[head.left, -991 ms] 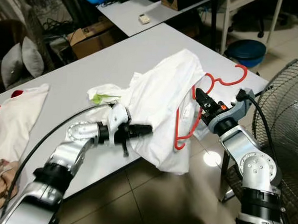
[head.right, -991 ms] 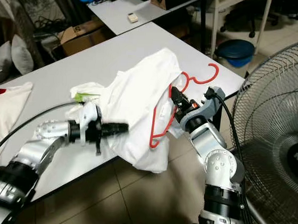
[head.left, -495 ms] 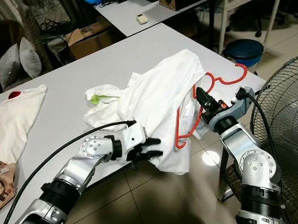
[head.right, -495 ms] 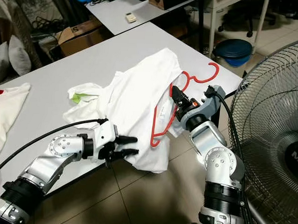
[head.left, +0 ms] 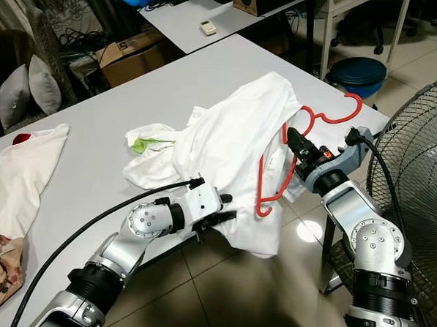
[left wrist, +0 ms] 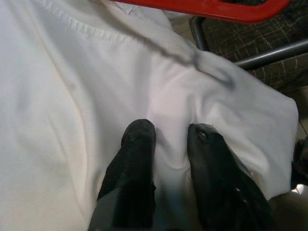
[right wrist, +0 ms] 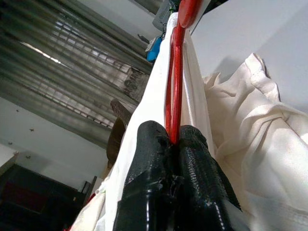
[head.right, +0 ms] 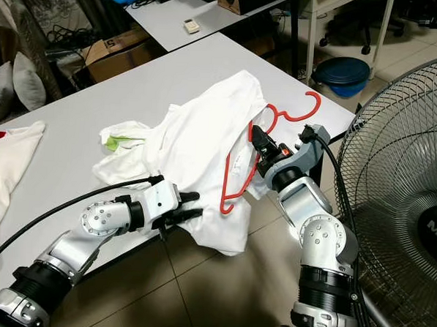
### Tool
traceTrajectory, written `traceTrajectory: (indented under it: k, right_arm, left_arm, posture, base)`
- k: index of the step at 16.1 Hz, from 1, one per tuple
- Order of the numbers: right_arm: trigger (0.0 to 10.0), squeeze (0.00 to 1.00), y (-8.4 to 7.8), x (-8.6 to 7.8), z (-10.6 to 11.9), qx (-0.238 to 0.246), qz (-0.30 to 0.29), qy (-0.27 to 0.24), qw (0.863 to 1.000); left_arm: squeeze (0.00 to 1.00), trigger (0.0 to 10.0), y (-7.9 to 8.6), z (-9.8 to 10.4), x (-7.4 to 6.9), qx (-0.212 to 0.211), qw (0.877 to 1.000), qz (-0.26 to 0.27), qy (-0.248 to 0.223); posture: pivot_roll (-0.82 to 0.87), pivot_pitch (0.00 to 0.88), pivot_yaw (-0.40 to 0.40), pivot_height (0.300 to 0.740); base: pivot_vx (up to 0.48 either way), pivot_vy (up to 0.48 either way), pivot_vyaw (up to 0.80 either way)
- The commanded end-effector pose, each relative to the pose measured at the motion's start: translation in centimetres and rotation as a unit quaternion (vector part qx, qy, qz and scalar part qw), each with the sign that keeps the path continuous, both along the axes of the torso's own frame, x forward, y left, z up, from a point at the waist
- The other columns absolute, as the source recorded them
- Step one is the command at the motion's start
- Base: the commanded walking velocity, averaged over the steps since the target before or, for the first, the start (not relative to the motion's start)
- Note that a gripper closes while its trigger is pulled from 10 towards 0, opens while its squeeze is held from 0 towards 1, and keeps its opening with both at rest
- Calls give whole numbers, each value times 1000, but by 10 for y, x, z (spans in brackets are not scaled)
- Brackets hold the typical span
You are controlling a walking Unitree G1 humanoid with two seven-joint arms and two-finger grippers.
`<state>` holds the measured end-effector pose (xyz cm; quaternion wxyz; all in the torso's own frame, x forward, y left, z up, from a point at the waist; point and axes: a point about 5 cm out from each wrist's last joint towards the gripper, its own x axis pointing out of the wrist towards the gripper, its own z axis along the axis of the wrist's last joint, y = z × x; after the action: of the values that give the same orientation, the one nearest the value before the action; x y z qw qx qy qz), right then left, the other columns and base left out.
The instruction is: Hang hanger
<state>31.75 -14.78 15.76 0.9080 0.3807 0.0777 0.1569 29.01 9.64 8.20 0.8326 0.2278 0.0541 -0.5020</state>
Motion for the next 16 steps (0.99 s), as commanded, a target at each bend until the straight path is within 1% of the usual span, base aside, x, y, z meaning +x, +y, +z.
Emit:
traceTrajectory:
  k: [1, 3, 7, 9, 10, 11, 13, 14, 16]
  right_arm:
    - [10000, 0, 9, 1, 5, -1, 11, -9, 1000]
    - [10000, 0, 9, 1, 5, -1, 12, -10, 1000]
    - [10000, 0, 9, 2, 5, -2, 12, -10, 1000]
    - [10000, 0, 9, 2, 5, -3, 12, -9, 1000]
    - [10000, 0, 8, 2, 4, -3, 11, -8, 1000]
    - [10000, 0, 7, 2, 4, -4, 10, -8, 1000]
    - [10000, 0, 6, 1, 1, -9, 8, -5, 1000]
    - [10000, 0, 6, 1, 1, -10, 8, -5, 1000]
    - [10000, 0, 6, 2, -1, -15, 9, -3, 1000]
  left_arm:
    - [0, 0, 11, -1, 4, 7, 1000, 21, 1]
    - [0, 0, 11, -1, 3, -4, 1000, 20, 3]
    - [0, 0, 15, 1, 3, -13, 1000, 19, 4]
    - [0, 0, 17, 4, 3, -24, 1000, 18, -3]
    - [0, 0, 18, 9, 3, -47, 999, 12, -7]
    - [0, 0, 20, 13, 2, -68, 998, 12, 0]
    - [0, 0, 29, 21, -1, -119, 992, -12, 29]
    - [0, 0, 32, 23, -2, -125, 991, -19, 38]
    - [0, 0, 44, 27, -4, -132, 988, -37, 65]
  posture:
    - [-159, 43, 302, 740]
    - [-157, 43, 302, 740]
    - [-156, 44, 301, 740]
    - [-156, 44, 301, 740]
    - [-156, 44, 301, 740]
    - [-156, 43, 300, 740]
    - [-153, 41, 297, 740]
    - [-152, 41, 297, 740]
    - [-145, 38, 296, 740]
  base:
    - [0, 0, 0]
    - [0, 0, 0]
    - [0, 0, 0]
    - [0, 0, 0]
    - [0, 0, 0]
    - [0, 0, 0]
    - [0, 0, 0]
    - [0, 0, 0]
    - [0, 0, 0]
